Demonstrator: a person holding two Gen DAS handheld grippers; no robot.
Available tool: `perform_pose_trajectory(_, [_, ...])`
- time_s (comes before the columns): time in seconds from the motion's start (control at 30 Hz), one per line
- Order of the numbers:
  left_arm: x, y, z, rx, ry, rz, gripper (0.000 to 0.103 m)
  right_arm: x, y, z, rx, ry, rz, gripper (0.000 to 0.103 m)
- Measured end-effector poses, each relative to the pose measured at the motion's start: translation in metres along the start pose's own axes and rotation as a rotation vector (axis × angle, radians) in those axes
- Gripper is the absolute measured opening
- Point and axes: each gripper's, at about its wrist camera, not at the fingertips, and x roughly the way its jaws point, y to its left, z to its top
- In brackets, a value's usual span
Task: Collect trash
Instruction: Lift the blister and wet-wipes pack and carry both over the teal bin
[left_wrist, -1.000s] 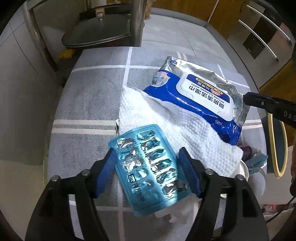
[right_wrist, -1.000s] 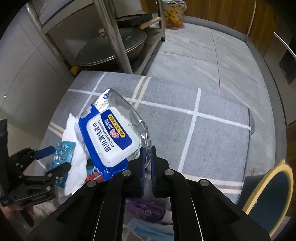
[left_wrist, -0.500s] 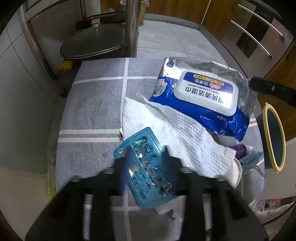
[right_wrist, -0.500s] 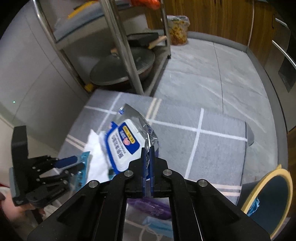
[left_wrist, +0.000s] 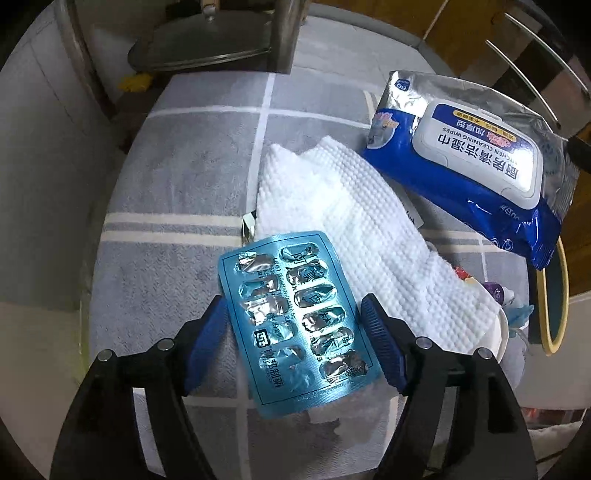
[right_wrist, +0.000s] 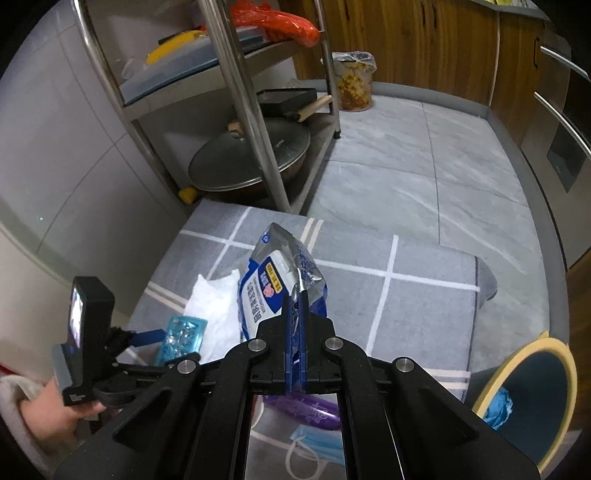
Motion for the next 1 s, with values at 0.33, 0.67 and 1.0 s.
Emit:
perform_pose_trajectory(0.33, [-0.021, -0.009, 0.003, 0.105, -0.08, 0.001, 0.014, -0.02, 0.006, 0.002, 0.013, -0.065, -0.019, 0.003])
perform_pose_trajectory(0.67, [-0.052, -0.047, -0.008, 0.272, -0.152, -0.062, 0.013, -0.045, 0.008, -0.004, 0.012, -0.097, -0.056, 0.003])
perform_pose_trajectory(1.0, [-0.037, -0.071, -0.013, 0.361, -0.105, -0.043, 0.012, -0.048, -0.002, -0.01, 0.019, -0.095, -0.094, 0.003])
